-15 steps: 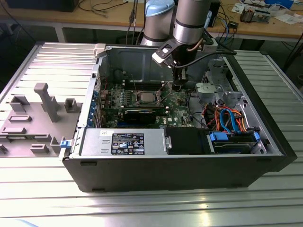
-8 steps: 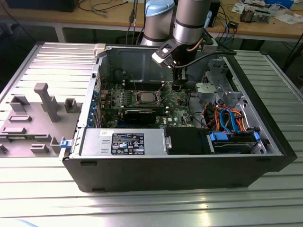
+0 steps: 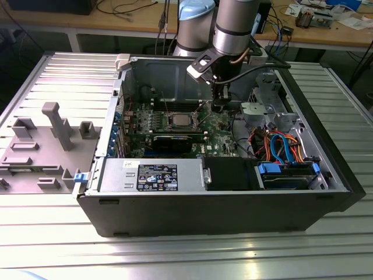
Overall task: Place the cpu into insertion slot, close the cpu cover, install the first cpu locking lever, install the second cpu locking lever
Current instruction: 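Close the cpu cover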
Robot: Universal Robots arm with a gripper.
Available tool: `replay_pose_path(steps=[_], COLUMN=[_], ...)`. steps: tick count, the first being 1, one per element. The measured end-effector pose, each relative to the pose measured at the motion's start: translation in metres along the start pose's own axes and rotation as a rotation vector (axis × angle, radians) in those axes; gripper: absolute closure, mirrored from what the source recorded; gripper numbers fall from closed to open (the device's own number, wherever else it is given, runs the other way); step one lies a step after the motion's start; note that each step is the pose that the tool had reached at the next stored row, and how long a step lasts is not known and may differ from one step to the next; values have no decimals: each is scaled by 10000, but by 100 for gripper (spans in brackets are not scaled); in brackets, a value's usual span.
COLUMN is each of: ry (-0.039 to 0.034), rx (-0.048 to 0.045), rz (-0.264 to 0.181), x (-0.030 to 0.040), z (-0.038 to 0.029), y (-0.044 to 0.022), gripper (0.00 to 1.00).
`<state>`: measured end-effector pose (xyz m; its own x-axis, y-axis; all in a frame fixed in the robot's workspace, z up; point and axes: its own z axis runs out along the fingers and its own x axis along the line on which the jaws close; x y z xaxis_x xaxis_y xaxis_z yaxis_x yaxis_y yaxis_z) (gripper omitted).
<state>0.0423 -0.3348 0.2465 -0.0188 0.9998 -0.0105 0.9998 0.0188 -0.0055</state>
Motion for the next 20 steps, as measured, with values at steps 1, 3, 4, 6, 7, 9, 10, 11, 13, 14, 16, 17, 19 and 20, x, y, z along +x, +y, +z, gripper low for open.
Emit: replay_pose_path(steps=[1,3,4,6,7,9,10,11,13,14,16,17,19,20], ry=[-1,-2,-1,-1,-1,0,0,-1,-1,-1,0,0,0,0], rx=[4,13,20,31,36,38,41,43,52,58,68,78,100,107], rz=[1,0,0,1,0,-2,-1,-1,1,0,0,0,-1,0], x=[0,0,0,0,0,0,0,0,0,0,0,0,0,0], z=[0,1,2,4,4,5,5,5,6,6,7,8,10,10], y=[-2,-2,-2,-2,-2,-6,-6,-7,-7,-7,-7,-7,-7,-7], gripper=[89,89,89,89,89,89,89,89,89,89,89,89,89,89])
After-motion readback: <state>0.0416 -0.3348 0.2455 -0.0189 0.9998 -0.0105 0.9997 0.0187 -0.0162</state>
